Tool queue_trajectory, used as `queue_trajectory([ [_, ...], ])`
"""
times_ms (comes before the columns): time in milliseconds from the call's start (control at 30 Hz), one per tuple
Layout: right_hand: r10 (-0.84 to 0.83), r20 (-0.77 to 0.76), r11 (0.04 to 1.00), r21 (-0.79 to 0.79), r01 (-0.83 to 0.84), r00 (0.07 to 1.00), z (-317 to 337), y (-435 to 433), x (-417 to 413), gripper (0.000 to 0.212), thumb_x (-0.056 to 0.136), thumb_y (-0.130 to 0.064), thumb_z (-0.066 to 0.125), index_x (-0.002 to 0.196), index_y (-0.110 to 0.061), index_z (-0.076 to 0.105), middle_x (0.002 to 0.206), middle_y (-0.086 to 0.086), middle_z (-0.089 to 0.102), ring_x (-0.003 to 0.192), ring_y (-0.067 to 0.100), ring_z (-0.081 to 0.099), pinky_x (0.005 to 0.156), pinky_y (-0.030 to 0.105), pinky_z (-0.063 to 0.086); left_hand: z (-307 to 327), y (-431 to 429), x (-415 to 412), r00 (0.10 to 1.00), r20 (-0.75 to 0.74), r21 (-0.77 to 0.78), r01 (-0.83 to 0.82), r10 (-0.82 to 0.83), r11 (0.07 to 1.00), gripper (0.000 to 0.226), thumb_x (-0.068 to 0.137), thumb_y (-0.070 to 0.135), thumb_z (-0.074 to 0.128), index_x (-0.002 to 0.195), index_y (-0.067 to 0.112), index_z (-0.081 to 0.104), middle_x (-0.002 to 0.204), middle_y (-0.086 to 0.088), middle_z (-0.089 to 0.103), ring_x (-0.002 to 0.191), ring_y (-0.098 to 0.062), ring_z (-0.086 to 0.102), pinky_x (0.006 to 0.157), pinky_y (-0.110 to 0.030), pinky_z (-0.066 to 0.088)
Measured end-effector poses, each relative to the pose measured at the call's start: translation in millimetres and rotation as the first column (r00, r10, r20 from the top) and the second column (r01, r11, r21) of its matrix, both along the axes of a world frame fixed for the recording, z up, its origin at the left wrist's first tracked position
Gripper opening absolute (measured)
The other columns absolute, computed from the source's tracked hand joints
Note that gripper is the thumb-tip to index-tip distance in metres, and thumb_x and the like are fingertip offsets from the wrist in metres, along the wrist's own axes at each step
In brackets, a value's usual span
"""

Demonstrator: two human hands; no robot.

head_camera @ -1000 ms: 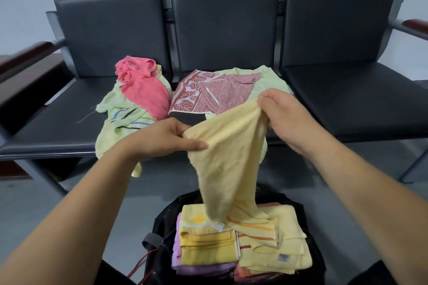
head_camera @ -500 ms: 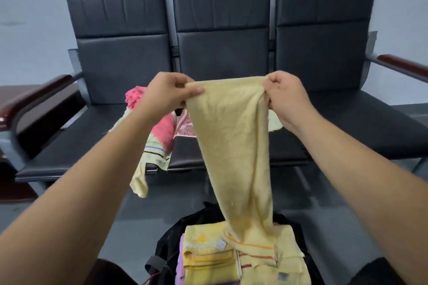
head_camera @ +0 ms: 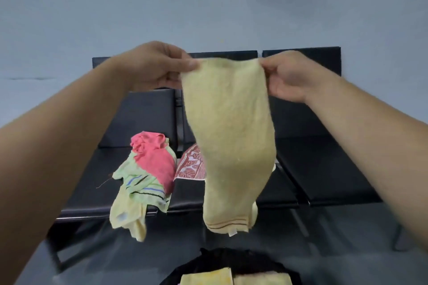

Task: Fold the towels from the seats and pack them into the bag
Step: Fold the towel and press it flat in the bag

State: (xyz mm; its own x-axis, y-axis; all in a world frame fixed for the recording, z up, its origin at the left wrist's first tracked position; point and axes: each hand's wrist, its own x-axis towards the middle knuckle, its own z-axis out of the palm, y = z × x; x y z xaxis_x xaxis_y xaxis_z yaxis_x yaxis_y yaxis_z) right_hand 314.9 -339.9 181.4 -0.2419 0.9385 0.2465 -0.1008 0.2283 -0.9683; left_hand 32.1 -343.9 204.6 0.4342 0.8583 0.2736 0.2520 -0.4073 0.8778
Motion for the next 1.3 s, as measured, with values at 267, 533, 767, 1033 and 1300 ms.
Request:
queue_trajectory([
  [267, -0.315, 0.064, 0.948, 0.057, 0.312, 0.947, -21, 2, -12, 0.028, 0.104, -0.001, 0.048, 0.117, 0.021, 0.059, 0.114, 0.026, 0.07, 0.109, 0.029, 0.07, 0.095, 0.046, 0.058, -11, -11, -2, 0.936, -0.21, 0.154, -0.253, 0.281, 0.955, 0.021, 0.09, 0.016, 0.073, 0.104, 0.001, 0.071, 0.097, -0.012, 0.077, 0.092, -0.018, 0.075, 0.077, -0.018, 0.058],
  [533, -0.236, 0.072, 0.965, 0.133, 0.225, 0.969, -23, -7, -23, 0.027, 0.099, 0.005, 0.049, 0.092, 0.003, 0.075, 0.111, 0.026, 0.072, 0.108, 0.032, 0.07, 0.096, 0.038, 0.058, -26, -16, -3, 0.93, -0.071, 0.201, -0.342, 0.362, 0.918, 0.017, 0.091, 0.014, 0.072, 0.107, 0.006, 0.073, 0.09, -0.007, 0.078, 0.081, -0.011, 0.075, 0.072, -0.015, 0.056],
  [767, 0.05, 0.311, 0.989, 0.115, -0.09, 0.949, -33, -6, -7, 0.032, 0.099, -0.022, 0.063, 0.115, 0.004, 0.069, 0.115, 0.014, 0.074, 0.11, 0.023, 0.072, 0.097, 0.032, 0.056, -42, -8, -8, 0.949, 0.061, 0.052, -0.313, 0.31, 0.948, 0.008, 0.097, 0.011, 0.064, 0.093, 0.006, 0.068, 0.082, -0.002, 0.073, 0.079, -0.012, 0.071, 0.08, -0.025, 0.059],
  [1033, 0.24, -0.031, 0.971, 0.026, -0.239, 0.97, -53, -1, -18, 0.016, 0.087, -0.013, 0.067, 0.102, -0.008, 0.068, 0.1, 0.007, 0.073, 0.095, 0.022, 0.072, 0.084, 0.038, 0.061, -64, -8, 6, 0.974, 0.149, 0.038, -0.18, 0.172, 0.983, 0.015, 0.101, 0.012, 0.055, 0.087, 0.012, 0.061, 0.076, -0.002, 0.066, 0.068, -0.014, 0.066, 0.066, -0.029, 0.058],
  [1300, 0.081, -0.338, 0.987, -0.1, -0.122, 0.937, -52, 8, -36, 0.046, 0.094, -0.003, 0.066, 0.138, 0.006, 0.055, 0.122, 0.022, 0.069, 0.11, 0.033, 0.071, 0.085, 0.046, 0.061, -155, -13, 16, 0.999, 0.002, -0.22, 0.05, -0.051, 0.974, 0.051, 0.081, 0.034, 0.08, 0.122, 0.008, 0.063, 0.116, -0.005, 0.074, 0.109, -0.021, 0.07, 0.094, -0.033, 0.055],
])
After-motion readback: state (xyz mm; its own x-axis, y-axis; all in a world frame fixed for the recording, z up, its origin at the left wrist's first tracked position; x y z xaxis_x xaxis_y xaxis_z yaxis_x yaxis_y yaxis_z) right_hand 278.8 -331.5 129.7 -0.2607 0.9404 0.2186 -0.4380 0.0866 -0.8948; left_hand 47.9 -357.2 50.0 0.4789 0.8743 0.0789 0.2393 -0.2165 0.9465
